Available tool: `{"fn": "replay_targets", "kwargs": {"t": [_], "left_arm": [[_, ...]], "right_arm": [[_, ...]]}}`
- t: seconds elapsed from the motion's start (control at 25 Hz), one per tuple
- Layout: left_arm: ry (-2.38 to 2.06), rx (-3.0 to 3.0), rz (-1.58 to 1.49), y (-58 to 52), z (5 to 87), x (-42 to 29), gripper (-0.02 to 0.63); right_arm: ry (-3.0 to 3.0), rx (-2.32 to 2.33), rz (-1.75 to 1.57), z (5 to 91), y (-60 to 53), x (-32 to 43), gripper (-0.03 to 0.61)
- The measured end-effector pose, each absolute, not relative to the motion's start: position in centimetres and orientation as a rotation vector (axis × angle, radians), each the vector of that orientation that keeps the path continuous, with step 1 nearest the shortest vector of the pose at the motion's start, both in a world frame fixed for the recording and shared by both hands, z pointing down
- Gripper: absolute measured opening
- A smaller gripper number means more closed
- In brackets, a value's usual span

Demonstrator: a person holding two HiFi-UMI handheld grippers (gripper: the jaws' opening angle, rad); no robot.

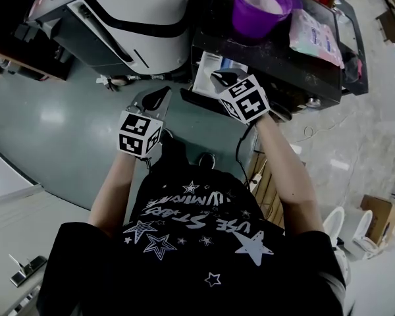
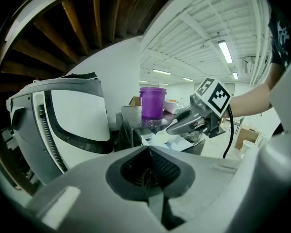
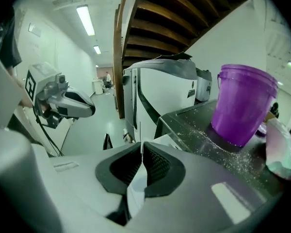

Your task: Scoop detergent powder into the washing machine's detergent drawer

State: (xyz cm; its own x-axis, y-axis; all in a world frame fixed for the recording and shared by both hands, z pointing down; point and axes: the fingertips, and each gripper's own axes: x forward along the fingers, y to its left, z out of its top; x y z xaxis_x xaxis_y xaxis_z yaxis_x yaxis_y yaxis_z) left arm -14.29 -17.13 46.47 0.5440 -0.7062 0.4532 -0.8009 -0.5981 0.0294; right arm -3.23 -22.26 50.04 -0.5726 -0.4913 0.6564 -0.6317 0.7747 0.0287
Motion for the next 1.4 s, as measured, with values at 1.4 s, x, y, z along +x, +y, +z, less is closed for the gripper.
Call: {"fn": "replay_targets", "kwargs": {"t": [1.4], "left_arm": [[-1.282,2.544,0.610,-16.0,45.7,-14.1,0.002]], "right_arm": [[-1.840,0.615,-0.658,51.9,-20.9,-4.8,0.035]]}}
